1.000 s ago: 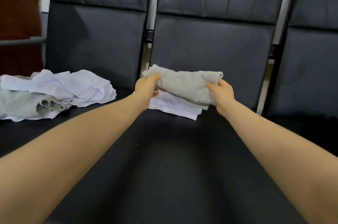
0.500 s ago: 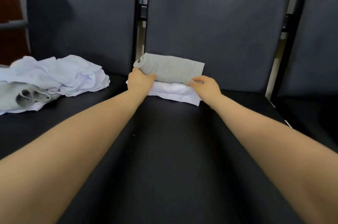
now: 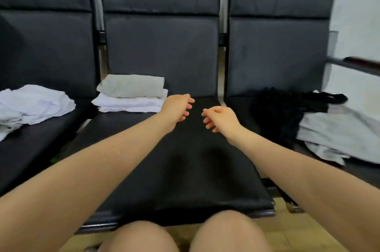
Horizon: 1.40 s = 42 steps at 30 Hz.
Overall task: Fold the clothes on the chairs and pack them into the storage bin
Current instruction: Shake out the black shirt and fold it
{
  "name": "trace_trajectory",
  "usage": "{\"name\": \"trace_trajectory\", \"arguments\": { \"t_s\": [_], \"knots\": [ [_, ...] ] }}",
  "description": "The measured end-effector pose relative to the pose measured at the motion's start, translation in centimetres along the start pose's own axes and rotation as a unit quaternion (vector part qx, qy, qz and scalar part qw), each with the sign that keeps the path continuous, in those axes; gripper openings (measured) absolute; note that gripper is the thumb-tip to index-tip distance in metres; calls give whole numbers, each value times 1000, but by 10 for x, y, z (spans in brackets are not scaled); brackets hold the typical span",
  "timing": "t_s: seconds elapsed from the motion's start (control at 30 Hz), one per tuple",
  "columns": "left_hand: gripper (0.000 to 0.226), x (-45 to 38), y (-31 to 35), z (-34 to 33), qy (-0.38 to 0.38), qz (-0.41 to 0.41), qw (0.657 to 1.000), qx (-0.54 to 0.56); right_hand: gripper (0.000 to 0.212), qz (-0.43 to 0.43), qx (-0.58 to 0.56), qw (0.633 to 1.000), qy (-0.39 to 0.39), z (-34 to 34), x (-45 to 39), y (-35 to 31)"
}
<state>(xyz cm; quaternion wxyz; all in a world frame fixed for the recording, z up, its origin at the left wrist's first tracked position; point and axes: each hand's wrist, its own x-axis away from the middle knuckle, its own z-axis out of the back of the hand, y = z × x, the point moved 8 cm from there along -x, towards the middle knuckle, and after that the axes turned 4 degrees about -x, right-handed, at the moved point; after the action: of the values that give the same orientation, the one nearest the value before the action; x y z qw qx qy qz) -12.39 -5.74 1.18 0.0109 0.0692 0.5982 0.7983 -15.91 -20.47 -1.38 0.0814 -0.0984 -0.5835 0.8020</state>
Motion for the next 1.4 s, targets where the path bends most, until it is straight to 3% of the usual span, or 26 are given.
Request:
{"name": "trace_trajectory", "arguments": {
  "t_s": [0.13,0.27,0.4,0.43,0.5,0.6,0.67,0.77,0.83,0.9,0.97,1.1,1.17,1.3,1.4],
  "knots": [
    [24,23,23,-84,-72,-30,997,-26,22,-15,-8,995,102,106,33,30],
    [20,40,44,-166,-142,-59,986,-69,24,-13,84,977,197,209,54,50],
    [20,45,55,-239,-167,-145,952,-213,34,-33,176,945,275,288,75,73],
    [24,41,53,-252,-161,-151,943,-249,32,-47,184,941,280,300,76,81],
    [57,29,46,-271,-136,-139,932,-305,24,-85,180,942,269,313,73,101],
    [78,15,39,-292,-120,-141,919,-348,37,-121,199,944,233,317,62,131],
    [71,5,30,-302,-117,-161,895,-400,44,-109,254,933,230,313,59,139],
    [43,-11,26,-306,-92,-228,863,-441,48,-104,329,908,238,310,54,144],
    [34,-13,29,-301,-105,-226,902,-352,48,-103,338,905,237,308,53,143],
    [33,-9,39,-283,-109,-182,963,-166,48,-103,340,906,230,308,54,144],
    [30,-6,55,-257,-92,-143,986,-7,49,-118,341,907,215,308,53,145],
    [21,2,98,-175,-18,-136,980,145,57,-166,377,898,153,295,48,128],
    [25,2,110,-151,-2,-142,974,176,68,-187,389,887,161,294,46,116],
    [22,11,108,-94,42,-121,968,218,67,-42,264,934,238,247,29,62],
    [26,14,97,-59,62,-78,955,279,66,46,186,961,202,181,18,28]
  ]
}}
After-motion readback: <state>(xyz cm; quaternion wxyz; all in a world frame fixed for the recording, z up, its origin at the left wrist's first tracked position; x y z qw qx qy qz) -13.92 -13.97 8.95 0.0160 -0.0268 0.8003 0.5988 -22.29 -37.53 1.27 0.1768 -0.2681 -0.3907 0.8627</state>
